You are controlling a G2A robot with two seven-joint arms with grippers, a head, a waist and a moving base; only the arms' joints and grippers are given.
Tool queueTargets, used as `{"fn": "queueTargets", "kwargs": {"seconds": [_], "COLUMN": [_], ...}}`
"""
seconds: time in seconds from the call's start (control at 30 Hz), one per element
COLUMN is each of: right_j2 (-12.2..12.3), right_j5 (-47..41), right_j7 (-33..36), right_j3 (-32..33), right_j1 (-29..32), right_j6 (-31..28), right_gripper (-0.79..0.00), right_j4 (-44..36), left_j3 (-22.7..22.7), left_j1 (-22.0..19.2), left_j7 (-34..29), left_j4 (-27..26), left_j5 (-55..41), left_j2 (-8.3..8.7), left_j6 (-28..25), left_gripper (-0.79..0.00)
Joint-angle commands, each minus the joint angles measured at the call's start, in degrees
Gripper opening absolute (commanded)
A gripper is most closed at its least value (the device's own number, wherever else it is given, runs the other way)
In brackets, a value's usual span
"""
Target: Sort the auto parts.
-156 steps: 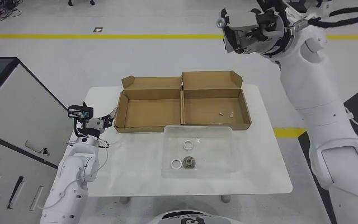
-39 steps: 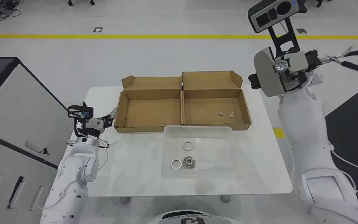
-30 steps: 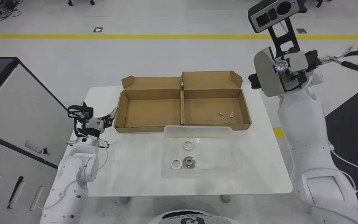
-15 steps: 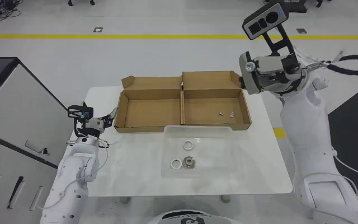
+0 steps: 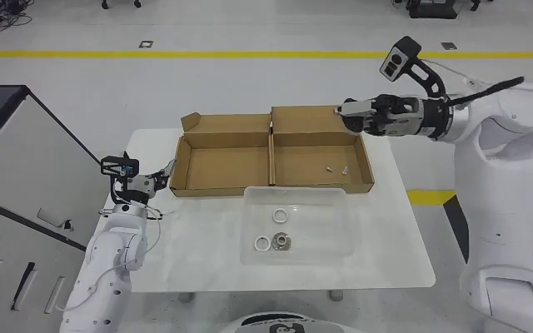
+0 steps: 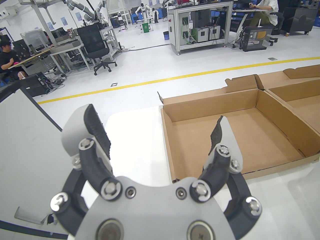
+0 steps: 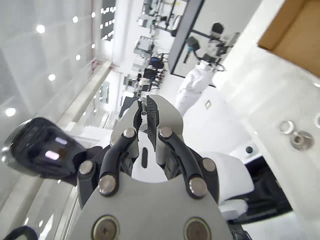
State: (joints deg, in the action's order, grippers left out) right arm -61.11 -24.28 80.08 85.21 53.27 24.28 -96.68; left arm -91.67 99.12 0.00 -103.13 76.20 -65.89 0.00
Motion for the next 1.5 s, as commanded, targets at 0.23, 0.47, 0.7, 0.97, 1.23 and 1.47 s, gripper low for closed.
{"fn": "queueTargets", "kwargs": {"seconds": [0.23, 0.47, 0.7, 0.97, 1.23, 1.47], "right_j2": [1.1, -0.3, -2.38, -4.54, -6.19, -7.47], "right_j5": [26.24, 41.36, 48.89, 54.72, 59.28, 60.1], "right_j7": [0.53, -2.13, -4.79, -9.01, -12.49, -13.28], "right_j3": [-14.71, -28.11, -37.58, -44.0, -47.78, -49.59], "right_j1": [-11.43, -17.45, -19.84, -20.45, -19.69, -18.19], "right_j6": [-1.13, -2.94, -2.72, -1.16, 0.38, 0.75], "right_gripper": [-0.785, -0.785, -0.785, -0.785, -0.785, -0.785], "right_j4": [10.0, 17.71, 24.64, 30.37, 35.47, 39.16], "left_j3": [0.0, 0.0, 0.0, 0.0, 0.0, 0.0], "left_j1": [0.0, 0.0, 0.0, 0.0, 0.0, 0.0], "left_j7": [0.0, 0.0, 0.0, 0.0, 0.0, 0.0], "left_j4": [0.0, 0.0, 0.0, 0.0, 0.0, 0.0], "left_j5": [0.0, 0.0, 0.0, 0.0, 0.0, 0.0], "left_j2": [0.0, 0.0, 0.0, 0.0, 0.0, 0.0], "left_j6": [0.0, 0.0, 0.0, 0.0, 0.0, 0.0], "left_gripper": [0.0, 0.0, 0.0, 0.0, 0.0, 0.0]}}
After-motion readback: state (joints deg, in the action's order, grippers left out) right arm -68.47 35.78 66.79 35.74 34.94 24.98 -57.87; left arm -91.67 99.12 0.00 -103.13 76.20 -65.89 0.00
